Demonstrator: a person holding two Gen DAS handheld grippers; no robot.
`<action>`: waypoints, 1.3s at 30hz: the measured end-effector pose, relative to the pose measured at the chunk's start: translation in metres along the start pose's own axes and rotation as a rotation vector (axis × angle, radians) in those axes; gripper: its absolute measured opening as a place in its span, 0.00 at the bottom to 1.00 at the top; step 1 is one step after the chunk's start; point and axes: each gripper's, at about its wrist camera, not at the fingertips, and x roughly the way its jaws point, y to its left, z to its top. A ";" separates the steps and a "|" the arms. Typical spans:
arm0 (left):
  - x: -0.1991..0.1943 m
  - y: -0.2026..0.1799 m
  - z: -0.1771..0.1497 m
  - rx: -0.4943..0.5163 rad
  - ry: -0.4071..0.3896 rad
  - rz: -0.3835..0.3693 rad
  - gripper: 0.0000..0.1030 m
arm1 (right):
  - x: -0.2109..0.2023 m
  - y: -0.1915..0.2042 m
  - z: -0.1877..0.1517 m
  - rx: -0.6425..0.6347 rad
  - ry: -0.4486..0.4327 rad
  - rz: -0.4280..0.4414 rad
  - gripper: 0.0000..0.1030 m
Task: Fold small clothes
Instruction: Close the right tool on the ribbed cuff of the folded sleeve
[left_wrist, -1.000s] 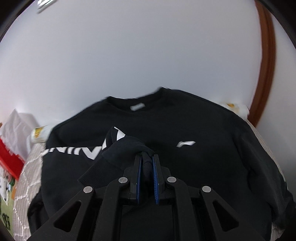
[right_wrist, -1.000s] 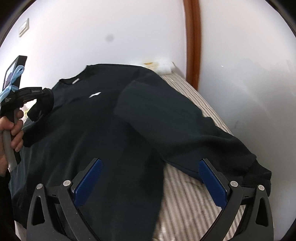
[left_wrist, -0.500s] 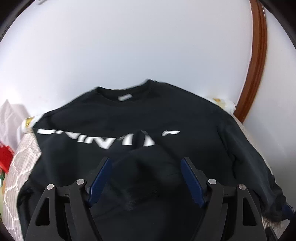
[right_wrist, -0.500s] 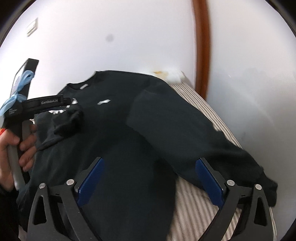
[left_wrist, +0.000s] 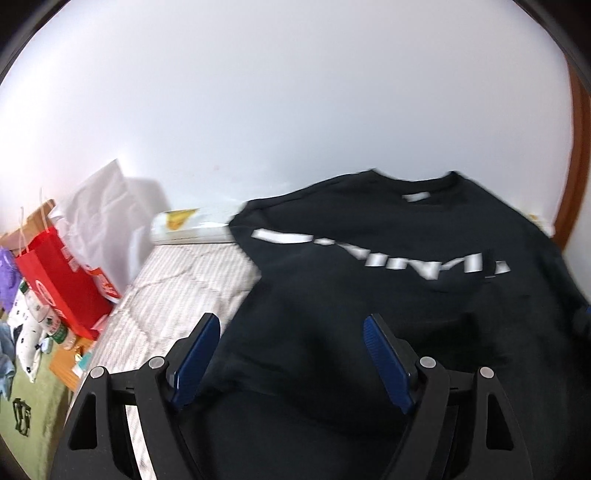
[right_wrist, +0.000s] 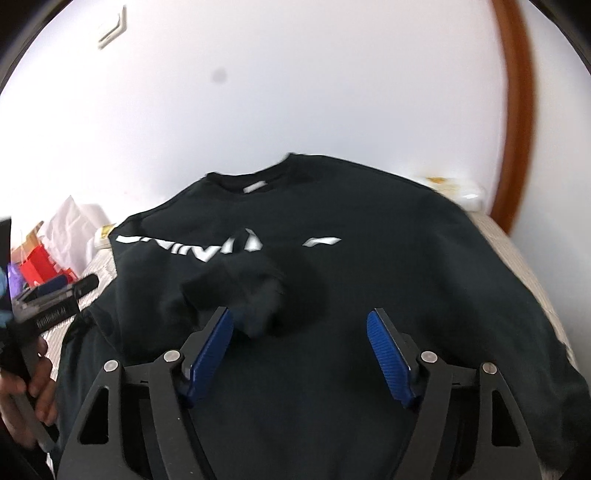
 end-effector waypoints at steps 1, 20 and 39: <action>0.006 0.005 -0.003 -0.006 0.002 0.006 0.76 | 0.008 0.006 0.002 -0.013 -0.007 0.001 0.72; 0.026 0.007 -0.031 0.037 -0.003 0.019 0.78 | 0.043 0.011 -0.029 -0.042 -0.016 0.049 0.72; 0.047 0.020 -0.036 -0.034 0.116 -0.003 0.78 | 0.062 0.030 -0.041 -0.113 0.075 0.033 0.45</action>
